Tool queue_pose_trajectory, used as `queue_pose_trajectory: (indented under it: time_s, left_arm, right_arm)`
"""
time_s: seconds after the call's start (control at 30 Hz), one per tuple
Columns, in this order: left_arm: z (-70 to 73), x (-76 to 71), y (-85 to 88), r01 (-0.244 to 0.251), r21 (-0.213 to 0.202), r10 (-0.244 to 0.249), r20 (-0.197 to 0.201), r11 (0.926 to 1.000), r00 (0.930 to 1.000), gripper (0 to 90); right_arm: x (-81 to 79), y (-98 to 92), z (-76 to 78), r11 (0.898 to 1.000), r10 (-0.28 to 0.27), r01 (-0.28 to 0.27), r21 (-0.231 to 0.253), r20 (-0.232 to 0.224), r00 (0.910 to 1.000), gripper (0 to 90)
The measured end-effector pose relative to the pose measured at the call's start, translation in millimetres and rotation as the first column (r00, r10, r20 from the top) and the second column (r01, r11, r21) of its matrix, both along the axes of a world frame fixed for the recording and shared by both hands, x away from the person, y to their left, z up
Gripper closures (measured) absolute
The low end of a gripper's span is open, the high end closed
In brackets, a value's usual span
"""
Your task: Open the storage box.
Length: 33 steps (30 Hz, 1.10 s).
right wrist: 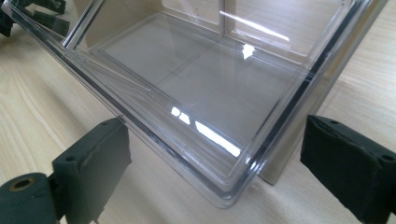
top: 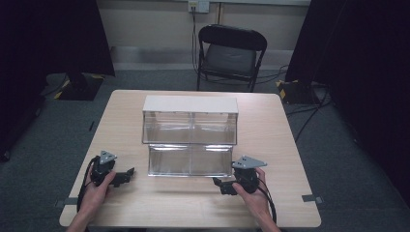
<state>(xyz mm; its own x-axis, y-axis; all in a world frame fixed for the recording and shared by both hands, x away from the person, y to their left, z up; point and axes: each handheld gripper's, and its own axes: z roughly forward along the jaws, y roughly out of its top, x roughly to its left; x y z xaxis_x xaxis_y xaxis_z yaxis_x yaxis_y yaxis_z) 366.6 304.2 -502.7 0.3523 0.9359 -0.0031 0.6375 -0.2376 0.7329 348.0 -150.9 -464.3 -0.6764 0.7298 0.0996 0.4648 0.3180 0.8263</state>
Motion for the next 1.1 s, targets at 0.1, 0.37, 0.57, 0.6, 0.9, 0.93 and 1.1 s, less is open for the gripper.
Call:
queue_pose_trajectory:
  time_s: [0.1, 0.37, 0.57, 0.6, 0.9, 0.93, 1.1]
  left_arm:
    - [-0.1, 0.0, 0.0, 0.0, 0.0, 0.0, 0.001, 1.0, 1.0, 9.3]
    - [0.0, -0.1, 0.2, 0.003, 0.001, -0.003, -0.001, 1.0, 1.0, 9.2]
    - [0.0, -0.1, 0.2, 0.003, 0.0, -0.003, -0.001, 1.0, 1.0, 9.2]
    - [0.0, -0.1, 0.2, 0.003, 0.001, -0.003, -0.001, 1.0, 1.0, 9.2]
    - [0.0, -0.1, 0.2, 0.003, 0.0, -0.003, -0.001, 1.0, 1.0, 9.2]
    - [0.0, -0.1, 0.2, 0.003, 0.0, -0.003, -0.001, 1.0, 1.0, 9.2]
    - [0.0, -0.1, 0.2, 0.003, 0.001, -0.003, -0.001, 1.0, 1.0, 9.2]
  right_arm:
    - [-0.1, 0.0, 0.0, 1.0, 0.001, -0.001, 0.002, 0.0, 1.0, 8.2]
    - [-1.0, -0.5, 0.5, 1.0, 0.004, -0.004, 0.007, -0.009, 1.0, 10.9]
    - [-1.7, -2.6, 2.4, 0.999, 0.021, -0.021, 0.027, -0.01, 0.9997, 10.4]
    - [-2.6, -2.8, 3.3, 0.999, 0.021, -0.021, 0.031, -0.01, 0.9997, 10.4]
    - [-4.1, -3.3, 4.6, 0.999, 0.021, -0.021, 0.037, -0.005, 0.9998, 10.4]
    - [-4.1, -3.3, 4.6, 0.999, 0.021, -0.021, 0.037, -0.005, 0.9998, 10.4]
    - [-5.1, -3.2, 5.3, 0.999, 0.018, -0.018, 0.037, 0.0, 0.9998, 10.4]
